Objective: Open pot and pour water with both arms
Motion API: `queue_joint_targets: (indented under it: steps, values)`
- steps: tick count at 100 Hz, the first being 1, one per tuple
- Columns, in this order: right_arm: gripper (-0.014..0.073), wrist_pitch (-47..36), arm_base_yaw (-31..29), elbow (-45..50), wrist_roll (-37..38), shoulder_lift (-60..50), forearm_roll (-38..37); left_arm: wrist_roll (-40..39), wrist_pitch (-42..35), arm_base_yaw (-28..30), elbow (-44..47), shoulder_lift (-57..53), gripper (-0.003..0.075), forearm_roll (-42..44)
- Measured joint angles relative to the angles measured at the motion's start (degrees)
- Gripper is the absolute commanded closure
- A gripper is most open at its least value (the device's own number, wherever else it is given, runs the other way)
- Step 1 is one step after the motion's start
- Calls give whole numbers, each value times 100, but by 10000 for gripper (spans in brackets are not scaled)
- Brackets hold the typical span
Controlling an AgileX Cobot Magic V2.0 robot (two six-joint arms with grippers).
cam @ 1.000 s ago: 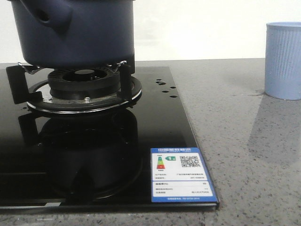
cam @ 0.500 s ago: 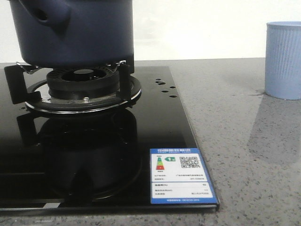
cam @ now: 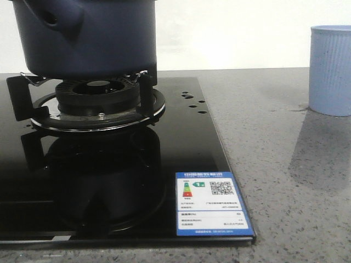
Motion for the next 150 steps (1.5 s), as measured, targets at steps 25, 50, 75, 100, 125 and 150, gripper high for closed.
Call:
queue_joint_targets:
  steps: [25, 50, 75, 100, 125, 150]
  values:
    - [534, 225, 408, -197, -53, 252, -20, 122, -98, -553, -207, 705, 605, 12]
    - [39, 285, 408, -207, -76, 252, -10, 160, -470, -869, -460, 1534, 133, 12]
    - [39, 285, 408, -207, -79, 252, 1, 160, -1268, -1354, -525, 2486, 133, -21]
    - [40, 285, 408, -207, -88, 252, 1, 160, -2517, -2136, -585, 3468, 130, -76]
    - [40, 285, 408, -207, -88, 252, 1, 172, -2846, -2298, -1242, 4445, 131, -19]
    - [40, 285, 408, -207, -88, 252, 1, 184, -3065, -2298, -1660, 5226, 131, 56]
